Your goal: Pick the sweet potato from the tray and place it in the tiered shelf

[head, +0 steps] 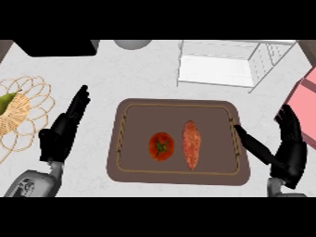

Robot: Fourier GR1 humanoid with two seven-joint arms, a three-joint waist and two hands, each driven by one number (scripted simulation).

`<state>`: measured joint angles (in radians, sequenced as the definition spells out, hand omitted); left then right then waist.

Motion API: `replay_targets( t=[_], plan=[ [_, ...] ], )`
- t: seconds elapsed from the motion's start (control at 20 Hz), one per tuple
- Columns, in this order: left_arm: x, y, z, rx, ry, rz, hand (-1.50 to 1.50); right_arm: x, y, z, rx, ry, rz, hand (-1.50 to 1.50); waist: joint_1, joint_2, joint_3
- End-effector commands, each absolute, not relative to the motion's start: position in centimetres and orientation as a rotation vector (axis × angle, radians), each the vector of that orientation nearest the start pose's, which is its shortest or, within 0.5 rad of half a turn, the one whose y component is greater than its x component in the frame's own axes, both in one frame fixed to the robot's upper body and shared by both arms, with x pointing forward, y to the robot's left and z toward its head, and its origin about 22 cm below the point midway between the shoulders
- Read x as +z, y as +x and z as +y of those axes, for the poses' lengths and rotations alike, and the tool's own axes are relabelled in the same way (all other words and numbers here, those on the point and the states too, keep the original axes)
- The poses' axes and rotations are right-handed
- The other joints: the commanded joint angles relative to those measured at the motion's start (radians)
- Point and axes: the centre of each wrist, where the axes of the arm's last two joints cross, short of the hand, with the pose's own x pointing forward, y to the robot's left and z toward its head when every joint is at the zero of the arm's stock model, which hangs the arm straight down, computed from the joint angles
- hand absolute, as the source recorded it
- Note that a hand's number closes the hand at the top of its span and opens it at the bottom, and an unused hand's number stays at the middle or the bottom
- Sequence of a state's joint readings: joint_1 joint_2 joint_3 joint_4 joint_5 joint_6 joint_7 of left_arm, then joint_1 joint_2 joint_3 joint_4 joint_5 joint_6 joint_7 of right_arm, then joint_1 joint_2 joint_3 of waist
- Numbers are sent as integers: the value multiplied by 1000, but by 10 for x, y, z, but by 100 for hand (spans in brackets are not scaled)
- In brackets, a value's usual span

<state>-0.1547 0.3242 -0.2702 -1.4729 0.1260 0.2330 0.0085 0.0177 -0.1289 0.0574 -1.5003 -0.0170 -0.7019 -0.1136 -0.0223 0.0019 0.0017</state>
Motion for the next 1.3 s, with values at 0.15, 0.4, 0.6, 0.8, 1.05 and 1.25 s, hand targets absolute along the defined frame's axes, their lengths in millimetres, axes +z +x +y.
replay_targets(
  t=[0.15,0.4,0.6,0.8,1.05,1.25],
  plan=[
    [7,270,229,-253,122,-1567,0,-10,213,-251,-98,-463,-1537,-150,18,-2,-3],
    [7,280,237,-242,104,-1577,0,50,222,-239,71,-492,-1507,-150,17,-3,-5],
    [14,286,234,-273,126,-1577,0,90,229,-247,229,-526,-1405,-150,21,-3,-5],
    [26,289,215,-279,113,-1581,0,105,228,-228,449,-547,-1261,-150,26,-5,-5],
    [12,285,216,-282,114,-1565,0,140,244,-212,660,-634,-1084,-150,37,-3,-5],
    [26,295,229,-276,98,-1582,0,165,244,-175,692,-639,-1035,-150,31,-3,-4]
  ],
)
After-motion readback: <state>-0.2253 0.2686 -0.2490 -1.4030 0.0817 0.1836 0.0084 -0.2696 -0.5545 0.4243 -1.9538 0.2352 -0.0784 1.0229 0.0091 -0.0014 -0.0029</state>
